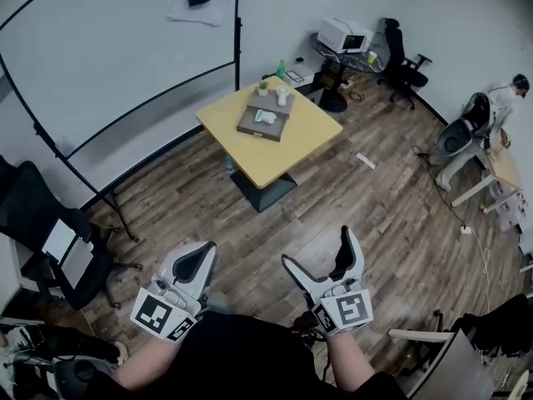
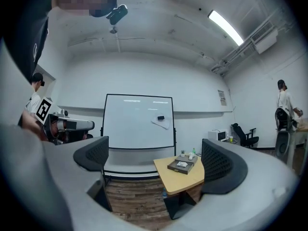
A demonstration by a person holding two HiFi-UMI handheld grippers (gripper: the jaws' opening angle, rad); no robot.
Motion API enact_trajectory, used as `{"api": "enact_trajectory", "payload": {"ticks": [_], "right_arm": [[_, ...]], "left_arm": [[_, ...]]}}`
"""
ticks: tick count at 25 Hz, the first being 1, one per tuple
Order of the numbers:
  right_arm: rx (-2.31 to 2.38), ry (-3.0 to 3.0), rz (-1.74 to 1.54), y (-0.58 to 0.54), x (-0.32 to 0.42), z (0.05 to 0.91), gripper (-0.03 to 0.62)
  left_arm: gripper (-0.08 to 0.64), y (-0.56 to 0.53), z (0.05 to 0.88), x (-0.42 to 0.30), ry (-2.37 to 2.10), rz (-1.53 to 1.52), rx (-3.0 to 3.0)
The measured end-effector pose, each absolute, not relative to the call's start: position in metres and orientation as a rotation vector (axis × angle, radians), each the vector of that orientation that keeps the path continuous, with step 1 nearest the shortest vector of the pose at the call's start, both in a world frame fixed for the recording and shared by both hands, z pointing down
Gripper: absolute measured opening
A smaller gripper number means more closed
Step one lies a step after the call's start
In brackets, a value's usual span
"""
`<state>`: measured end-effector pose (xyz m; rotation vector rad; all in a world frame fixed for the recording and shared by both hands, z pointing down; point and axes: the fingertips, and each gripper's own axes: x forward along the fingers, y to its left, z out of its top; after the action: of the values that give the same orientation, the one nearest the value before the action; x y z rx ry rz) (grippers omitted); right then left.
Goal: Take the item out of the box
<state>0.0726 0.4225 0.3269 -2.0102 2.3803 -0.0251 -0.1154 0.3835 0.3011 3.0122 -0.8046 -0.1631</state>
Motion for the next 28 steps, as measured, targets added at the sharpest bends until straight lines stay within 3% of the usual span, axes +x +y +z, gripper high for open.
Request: {"api": "enact_trajectory", "payload": {"ticks": [12, 28], "right_arm": [[-2.006, 2.362, -0.027, 0.344, 0.108, 0.342, 0.598], [-2.094, 2.394, -0.076, 0.045, 0.144, 0.336, 0.598]], "left_arm": [[-0.001, 0.302, 0.319, -0.076, -0.775, -0.142, 3.021], [-0.001, -0.016, 0.308, -0.021, -0.636, -0.160, 3.020]]}}
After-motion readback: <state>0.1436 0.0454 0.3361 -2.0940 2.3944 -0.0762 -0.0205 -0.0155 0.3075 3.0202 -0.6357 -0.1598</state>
